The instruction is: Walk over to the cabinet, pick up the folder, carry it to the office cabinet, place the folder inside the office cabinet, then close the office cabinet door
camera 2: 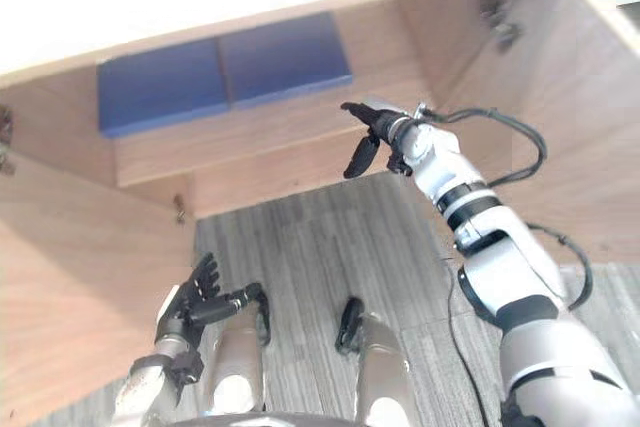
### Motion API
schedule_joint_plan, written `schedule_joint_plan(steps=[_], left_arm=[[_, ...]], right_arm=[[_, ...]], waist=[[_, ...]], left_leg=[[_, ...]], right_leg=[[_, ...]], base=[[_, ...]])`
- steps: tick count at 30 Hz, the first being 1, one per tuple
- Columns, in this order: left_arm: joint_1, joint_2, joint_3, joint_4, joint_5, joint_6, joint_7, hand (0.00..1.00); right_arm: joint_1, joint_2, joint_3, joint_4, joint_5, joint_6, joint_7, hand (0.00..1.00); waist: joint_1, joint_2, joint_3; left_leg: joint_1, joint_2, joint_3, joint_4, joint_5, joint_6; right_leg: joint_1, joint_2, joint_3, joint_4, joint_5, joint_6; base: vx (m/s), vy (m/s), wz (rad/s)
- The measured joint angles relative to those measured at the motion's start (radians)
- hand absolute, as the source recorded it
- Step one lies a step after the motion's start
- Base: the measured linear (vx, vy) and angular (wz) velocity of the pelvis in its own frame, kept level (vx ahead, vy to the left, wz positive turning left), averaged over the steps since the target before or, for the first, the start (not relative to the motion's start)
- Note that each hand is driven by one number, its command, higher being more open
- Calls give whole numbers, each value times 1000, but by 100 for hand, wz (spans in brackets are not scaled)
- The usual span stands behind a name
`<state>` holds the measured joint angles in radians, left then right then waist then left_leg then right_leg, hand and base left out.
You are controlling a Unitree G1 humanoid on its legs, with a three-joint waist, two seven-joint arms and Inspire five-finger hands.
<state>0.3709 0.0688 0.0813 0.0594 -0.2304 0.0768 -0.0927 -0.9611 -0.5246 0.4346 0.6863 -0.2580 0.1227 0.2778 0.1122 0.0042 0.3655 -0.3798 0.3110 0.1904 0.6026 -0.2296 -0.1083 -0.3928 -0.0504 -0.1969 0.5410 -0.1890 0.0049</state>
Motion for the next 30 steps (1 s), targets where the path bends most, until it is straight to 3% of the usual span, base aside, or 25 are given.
schedule_joint_plan(steps=[2,5,9,11,12,14,16,19,22,25,30], left_arm=[[0,1,-19,90,7,1,-3,100],[-7,-21,-48,226,46,-5,-3,100],[-64,-47,-28,422,102,-34,14,100],[-82,-55,-24,490,134,-44,35,100],[-83,-58,-18,513,149,-50,39,100],[-84,-61,-17,535,165,-58,49,100],[-92,-61,-17,567,172,-58,59,100],[-115,-78,-18,620,248,-62,83,100],[-124,-78,-14,645,283,-68,104,100],[-134,-93,25,696,283,-71,124,100],[-151,-82,24,750,319,-77,135,100]], right_arm=[[155,65,-191,-32,23,-11,-80,100],[384,209,-456,-58,51,-11,-210,100],[686,397,-633,-188,159,-15,-386,100],[821,465,-701,-225,193,-16,-441,100],[891,493,-737,-230,214,-15,-468,100],[979,515,-772,-231,227,-15,-490,100],[1054,527,-778,-251,264,-15,-509,100],[1115,551,-825,-312,332,-31,-529,100],[1136,571,-857,-360,380,-83,-547,100],[1136,569,-905,-358,381,-106,-553,100],[1086,511,-1015,-252,417,-123,-569,100]], waist=[[-12,-18,-57],[-36,-21,-138],[-74,-10,-191],[-89,-5,-205],[-96,-4,-209],[-96,-3,-212],[-112,1,-220],[-116,20,-243],[-114,19,-260],[-113,24,-290],[-117,41,-322]], left_leg=[[60,8,45,-38,-5,2],[170,6,141,-97,-14,10],[307,-12,293,-153,-27,16],[365,-24,352,-176,-34,23],[403,-30,388,-197,-33,24],[454,-38,432,-216,-31,24],[475,-35,438,-214,-37,15],[476,-35,410,-218,-45,-3],[484,-53,367,-257,-40,-12],[515,-53,366,-325,9,-29],[519,-50,334,-391,46,-29]], right_leg=[[38,28,51,-77,47,9],[108,58,154,-201,128,28],[167,73,294,-292,198,48],[174,70,335,-291,198,48],[180,42,284,-280,179,19],[191,-41,122,-244,172,6],[202,-84,26,-213,160,-10],[207,-88,-33,-216,146,-24],[211,-83,-48,-214,141,-9],[236,-53,-48,-263,160,15],[277,-6,-41,-380,210,11]], base=[[-7,95,-80],[1,163,-94],[-29,135,-101],[-83,105,-86],[-98,98,-73],[-42,70,-57],[-1,-4,-18],[41,-42,-3],[49,-54,-4],[109,-65,-5],[121,-29,-10]])
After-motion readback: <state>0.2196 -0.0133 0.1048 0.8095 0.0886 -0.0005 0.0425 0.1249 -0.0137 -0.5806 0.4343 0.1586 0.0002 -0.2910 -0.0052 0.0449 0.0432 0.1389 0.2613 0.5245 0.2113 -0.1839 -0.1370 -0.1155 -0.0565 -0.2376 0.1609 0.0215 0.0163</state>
